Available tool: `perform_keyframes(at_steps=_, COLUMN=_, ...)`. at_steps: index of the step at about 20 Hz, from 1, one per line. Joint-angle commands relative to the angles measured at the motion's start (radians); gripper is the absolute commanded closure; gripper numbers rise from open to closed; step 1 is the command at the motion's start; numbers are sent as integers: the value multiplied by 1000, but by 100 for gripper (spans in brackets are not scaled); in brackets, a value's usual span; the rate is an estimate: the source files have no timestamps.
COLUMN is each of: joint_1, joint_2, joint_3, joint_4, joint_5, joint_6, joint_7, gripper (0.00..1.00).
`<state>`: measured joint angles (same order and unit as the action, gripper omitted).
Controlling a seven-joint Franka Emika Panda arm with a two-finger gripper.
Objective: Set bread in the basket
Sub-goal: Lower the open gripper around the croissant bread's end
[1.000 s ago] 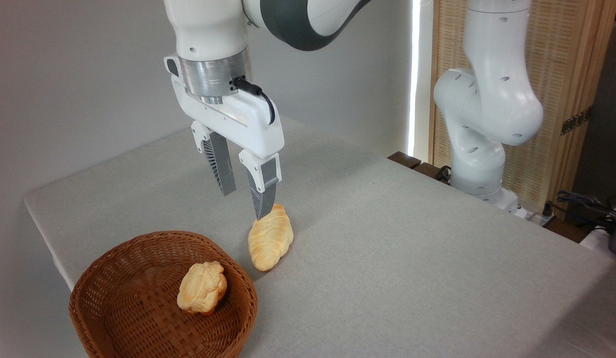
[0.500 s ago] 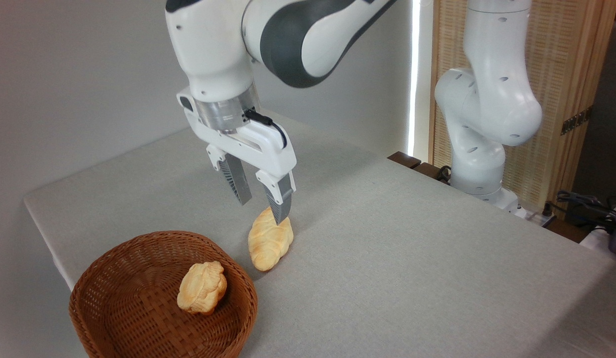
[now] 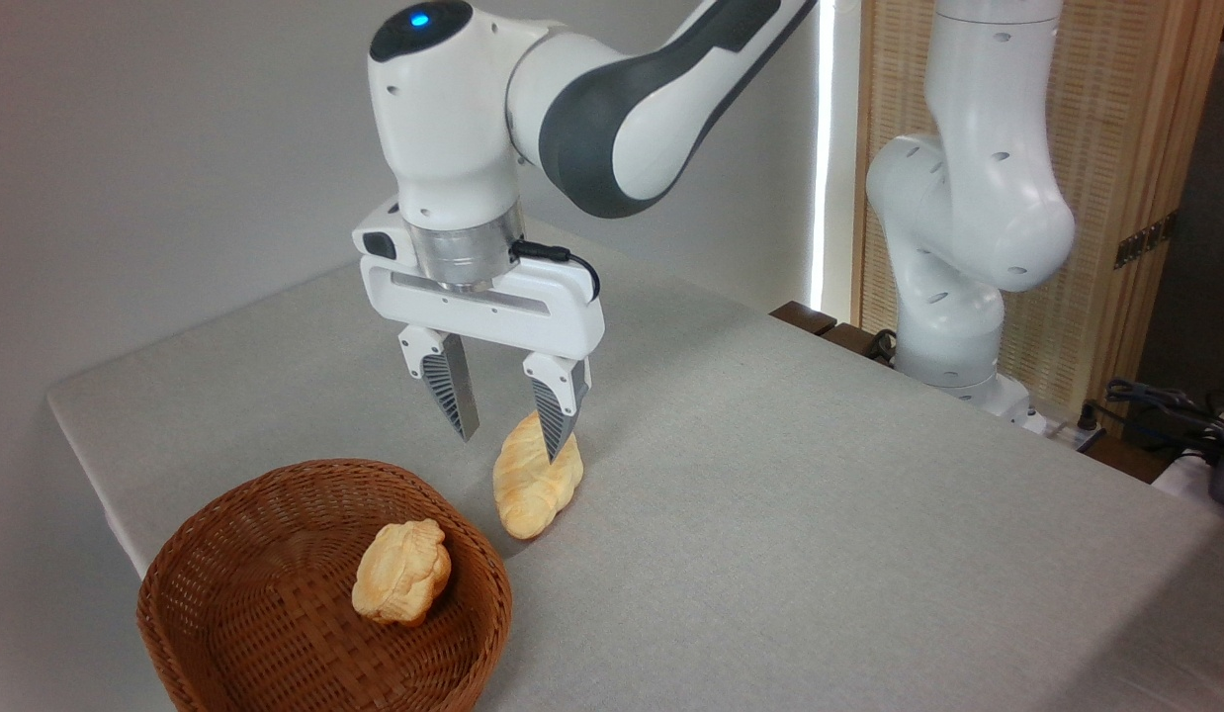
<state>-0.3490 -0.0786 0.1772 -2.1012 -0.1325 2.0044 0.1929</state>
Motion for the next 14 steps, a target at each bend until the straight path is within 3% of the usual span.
perform_keyframes(at_steps=1, joint_1=-31, joint_2=-24, joint_3=10, joint_4=-57, joint_5=7, joint_6=51, joint_7=-12, gripper=0)
perform_keyframes(at_steps=4, joint_1=-53, joint_2=0, joint_3=8, joint_4=-57, joint_5=20, joint_6=51, joint_7=-12, gripper=0)
perform_keyframes(at_steps=7, joint_1=-77, joint_2=23, joint_3=8, joint_4=-56, joint_5=68, joint_6=45, joint_7=-27, gripper=0)
perform_keyframes(at_steps=14, joint_1=-90, joint_2=36, joint_3=8, joint_4=-57, joint_5=79, joint_6=28, joint_7=-27, gripper=0)
